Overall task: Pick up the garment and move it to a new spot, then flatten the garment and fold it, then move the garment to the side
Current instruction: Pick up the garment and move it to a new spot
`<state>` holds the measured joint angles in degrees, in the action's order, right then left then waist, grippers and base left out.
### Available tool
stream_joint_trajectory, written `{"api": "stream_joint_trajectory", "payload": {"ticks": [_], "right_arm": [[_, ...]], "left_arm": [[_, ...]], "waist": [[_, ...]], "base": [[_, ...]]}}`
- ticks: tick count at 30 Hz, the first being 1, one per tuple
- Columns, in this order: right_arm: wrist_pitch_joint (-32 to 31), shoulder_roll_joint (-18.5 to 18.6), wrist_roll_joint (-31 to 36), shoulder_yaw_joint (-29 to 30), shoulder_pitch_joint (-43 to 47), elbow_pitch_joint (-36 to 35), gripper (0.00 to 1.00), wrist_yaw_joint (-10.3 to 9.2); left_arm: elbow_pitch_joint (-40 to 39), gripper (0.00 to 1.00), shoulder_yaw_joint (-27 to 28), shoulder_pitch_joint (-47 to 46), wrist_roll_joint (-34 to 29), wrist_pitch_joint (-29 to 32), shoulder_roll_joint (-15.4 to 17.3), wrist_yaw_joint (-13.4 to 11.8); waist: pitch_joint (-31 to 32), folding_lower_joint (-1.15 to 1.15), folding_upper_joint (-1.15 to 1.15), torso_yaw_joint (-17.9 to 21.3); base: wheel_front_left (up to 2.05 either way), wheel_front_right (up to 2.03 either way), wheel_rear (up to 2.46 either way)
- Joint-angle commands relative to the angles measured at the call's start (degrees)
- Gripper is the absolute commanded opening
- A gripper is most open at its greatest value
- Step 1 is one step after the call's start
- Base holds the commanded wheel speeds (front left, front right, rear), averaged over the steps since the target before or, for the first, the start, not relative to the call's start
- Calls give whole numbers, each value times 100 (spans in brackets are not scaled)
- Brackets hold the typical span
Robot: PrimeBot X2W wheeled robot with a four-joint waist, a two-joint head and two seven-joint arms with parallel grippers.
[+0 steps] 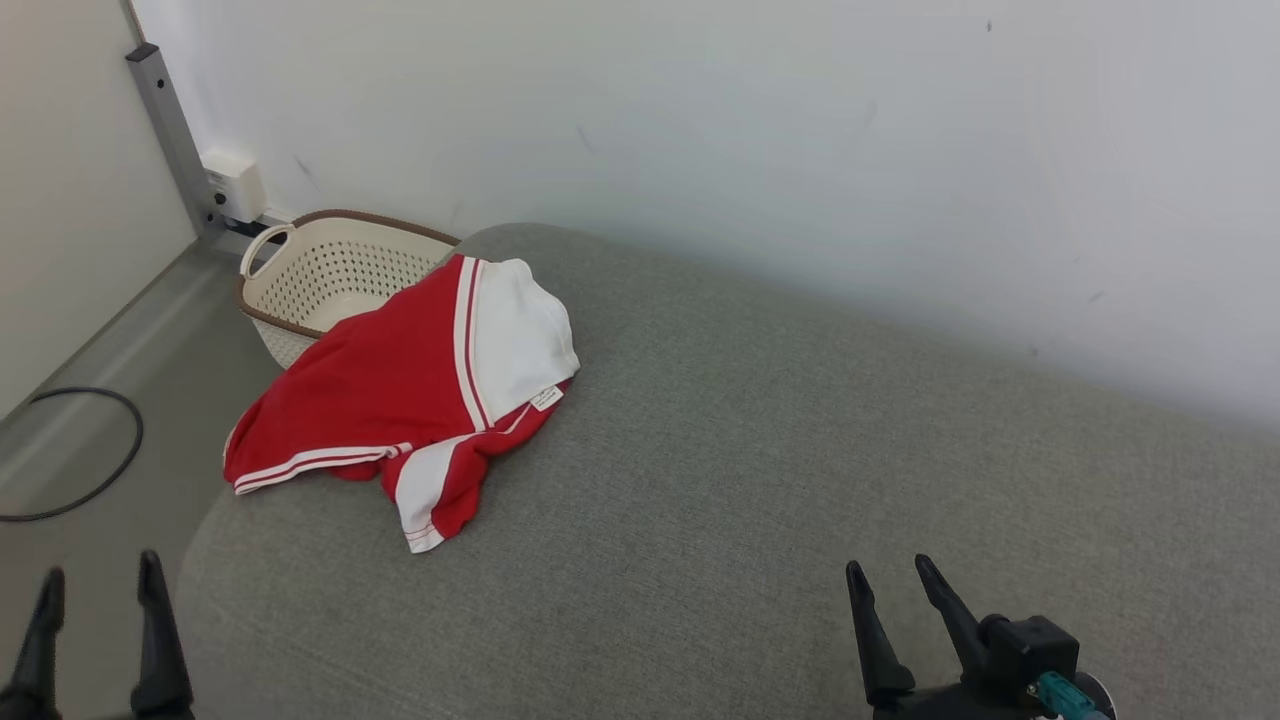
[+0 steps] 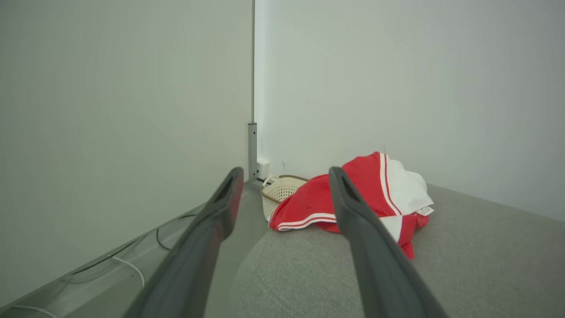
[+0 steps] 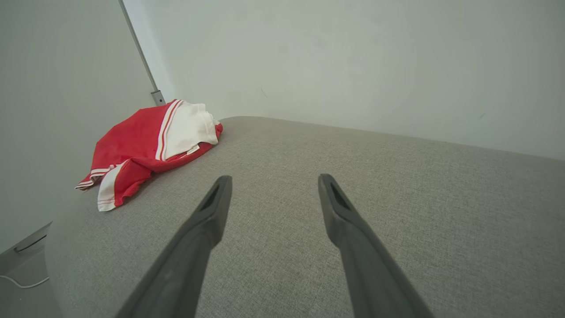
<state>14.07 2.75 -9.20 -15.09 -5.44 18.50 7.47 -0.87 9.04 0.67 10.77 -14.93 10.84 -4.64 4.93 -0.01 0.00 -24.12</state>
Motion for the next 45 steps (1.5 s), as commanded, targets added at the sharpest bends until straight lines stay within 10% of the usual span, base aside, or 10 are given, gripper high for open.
{"api": "stream_joint_trajectory", "payload": {"ticks": [1,25,45], "right_arm": [[-23,23,46,-11,-97,-48,100,4],[-38,21,341,185,-886,-504,100,4],[39,18,435,294,-1203,-596,100,4]], "left_arm": [[-6,100,30,-252,26,-13,87,23],[3429,100,0,-4323,967,895,1432,1003],[5804,100,-568,-5733,1319,1635,2080,1195]], "waist": [[-187,1,0,213],[-1734,1,0,2223],[-2536,1,0,2937]], "base": [[0,0,0],[0,0,0],[0,0,0]]}}
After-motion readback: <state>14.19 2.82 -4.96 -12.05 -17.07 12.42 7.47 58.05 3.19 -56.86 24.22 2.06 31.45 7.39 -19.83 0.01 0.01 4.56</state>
